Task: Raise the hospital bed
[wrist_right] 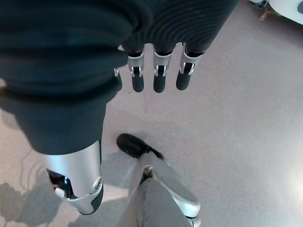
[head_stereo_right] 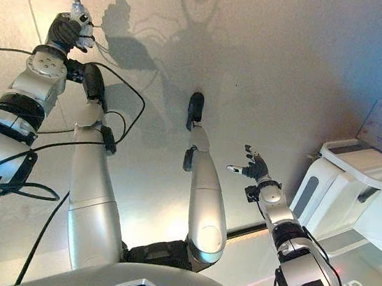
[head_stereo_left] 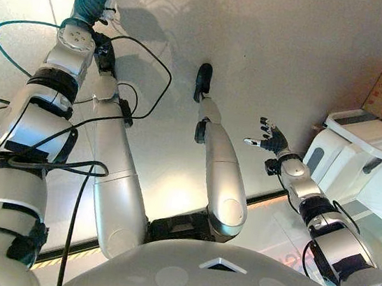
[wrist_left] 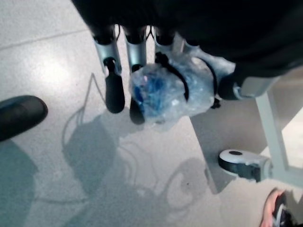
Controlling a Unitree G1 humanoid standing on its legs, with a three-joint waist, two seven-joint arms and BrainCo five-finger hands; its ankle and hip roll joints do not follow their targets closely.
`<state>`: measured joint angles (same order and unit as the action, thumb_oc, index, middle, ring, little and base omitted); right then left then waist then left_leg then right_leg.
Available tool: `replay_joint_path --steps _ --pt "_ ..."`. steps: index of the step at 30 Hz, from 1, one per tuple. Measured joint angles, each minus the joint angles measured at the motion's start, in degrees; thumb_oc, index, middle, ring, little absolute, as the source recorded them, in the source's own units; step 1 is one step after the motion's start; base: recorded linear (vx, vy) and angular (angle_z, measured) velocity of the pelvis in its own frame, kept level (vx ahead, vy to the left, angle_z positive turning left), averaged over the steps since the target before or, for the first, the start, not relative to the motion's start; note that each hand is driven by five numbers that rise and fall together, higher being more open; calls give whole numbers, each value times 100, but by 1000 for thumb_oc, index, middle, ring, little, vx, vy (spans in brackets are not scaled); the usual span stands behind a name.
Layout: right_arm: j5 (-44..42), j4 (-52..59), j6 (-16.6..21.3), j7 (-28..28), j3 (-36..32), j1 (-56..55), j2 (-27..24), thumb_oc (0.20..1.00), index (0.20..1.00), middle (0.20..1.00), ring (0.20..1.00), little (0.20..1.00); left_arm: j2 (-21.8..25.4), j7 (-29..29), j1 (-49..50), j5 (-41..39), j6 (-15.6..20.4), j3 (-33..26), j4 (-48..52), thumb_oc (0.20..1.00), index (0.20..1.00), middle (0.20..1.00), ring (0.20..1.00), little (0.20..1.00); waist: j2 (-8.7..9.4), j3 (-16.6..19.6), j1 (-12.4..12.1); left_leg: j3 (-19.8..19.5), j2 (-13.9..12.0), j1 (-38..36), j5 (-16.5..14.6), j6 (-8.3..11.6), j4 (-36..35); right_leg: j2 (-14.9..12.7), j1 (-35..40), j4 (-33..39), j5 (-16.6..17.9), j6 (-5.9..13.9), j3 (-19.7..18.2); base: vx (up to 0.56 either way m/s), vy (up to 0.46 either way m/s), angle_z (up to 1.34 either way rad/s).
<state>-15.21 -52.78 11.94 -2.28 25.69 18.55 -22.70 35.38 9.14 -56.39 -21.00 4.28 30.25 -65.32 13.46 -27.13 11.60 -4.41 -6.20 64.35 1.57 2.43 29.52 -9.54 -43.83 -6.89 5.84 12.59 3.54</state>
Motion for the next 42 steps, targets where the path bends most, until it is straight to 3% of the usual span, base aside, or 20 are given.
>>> replay_joint_path --steps 18,19,20,34,38,39,42 --pt "-3 -151 1 -73 -2 82 19 1000 1000 1000 1000 1000 -116 103 -114 23 8 8 -137 200 200 200 200 200 10 7 40 86 7 -199 283 70 -538 -42 -75 11 37 -57 6 -14 -17 1" --pt "-3 -151 1 -72 -1 82 19 1000 1000 1000 1000 1000 -118 104 -117 23 8 9 -138 529 529 529 529 529 10 7 43 89 15 -198 284 67 -540 -50 -75 11 37 -57 6 0 0 0" --pt "-3 -155 1 -73 -2 81 19 1000 1000 1000 1000 1000 -134 107 -117 23 -1 8 -139 1000 1000 1000 1000 1000 10 7 37 94 27 -211 297 55 -567 -61 -75 11 38 -56 6 -11 -11 3" --pt "3 -332 -1 -81 -8 114 40 1000 1000 1000 1000 1000 -134 92 347 24 -2 -58 -106 1000 1000 1000 1000 1000 2 3 -17 131 35 -816 595 146 -1162 -82 115 -126 -22 -139 -5 -16 -9 0" --pt "55 -669 -33 -89 -62 93 174 1000 1000 1000 1000 1000 -258 -5 1081 21 9 -472 47 1000 1000 1000 1000 1000 -11 -6 -154 220 29 -1448 623 185 -1369 -116 460 -301 -130 -175 -82 -16 -6 -8" --pt "82 -727 -37 -80 -54 44 170 1000 1000 1000 1000 1000 -314 -48 1314 21 7 -451 63 1000 1000 1000 1000 1000 -15 -8 -339 232 52 -1705 629 221 -1481 -159 574 -350 -170 -172 -89 4 -31 -19" --pt "210 -886 -83 -87 -140 -27 220 1000 1000 1000 1000 1000 -464 -114 1865 -7 39 -941 0 1000 1000 1000 1000 1000 -113 -43 -464 237 84 -2165 663 288 -1657 -170 855 -499 -292 -171 -137 15 -15 -4"
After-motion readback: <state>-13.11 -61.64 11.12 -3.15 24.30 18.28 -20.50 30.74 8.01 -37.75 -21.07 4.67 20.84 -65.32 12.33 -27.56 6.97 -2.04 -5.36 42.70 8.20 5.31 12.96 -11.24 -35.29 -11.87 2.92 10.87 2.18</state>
